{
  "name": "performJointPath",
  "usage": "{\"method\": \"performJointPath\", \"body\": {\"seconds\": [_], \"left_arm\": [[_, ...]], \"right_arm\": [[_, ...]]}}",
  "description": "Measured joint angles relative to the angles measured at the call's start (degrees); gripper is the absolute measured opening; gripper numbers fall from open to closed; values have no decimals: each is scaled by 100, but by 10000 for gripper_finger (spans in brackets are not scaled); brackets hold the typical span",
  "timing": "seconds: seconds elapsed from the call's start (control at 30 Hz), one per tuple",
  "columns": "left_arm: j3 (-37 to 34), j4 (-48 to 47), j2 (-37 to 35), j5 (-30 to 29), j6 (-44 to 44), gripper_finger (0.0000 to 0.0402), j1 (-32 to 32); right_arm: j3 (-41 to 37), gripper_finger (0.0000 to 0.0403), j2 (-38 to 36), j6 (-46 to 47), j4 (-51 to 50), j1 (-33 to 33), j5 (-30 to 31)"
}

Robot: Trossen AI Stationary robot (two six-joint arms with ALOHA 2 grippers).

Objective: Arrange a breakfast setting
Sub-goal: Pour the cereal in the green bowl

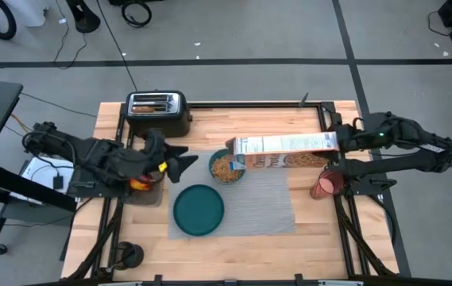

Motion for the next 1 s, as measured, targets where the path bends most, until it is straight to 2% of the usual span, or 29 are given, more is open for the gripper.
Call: {"method": "performJointPath", "body": {"seconds": [0.3, 0.47, 0.77, 0.9, 1.0], "left_arm": [[0, 2157, -37, -56, 1916, 304, 394], [0, 2548, -41, -52, 2226, 304, 589], [-2, 2565, -308, -49, 2538, 304, 874], [55, 2996, -533, -48, 3243, 304, 876], [221, 3696, -626, -32, 4046, 304, 829]], "right_arm": [[-106, 232, -459, 15, 263, 0, 24], [-106, 232, -600, -29, 296, 0, 17], [244, 232, -632, 122, 710, 0, -134], [410, 232, -626, 355, 1348, 0, -142], [432, 232, -632, 614, 2394, 0, -204]]}}
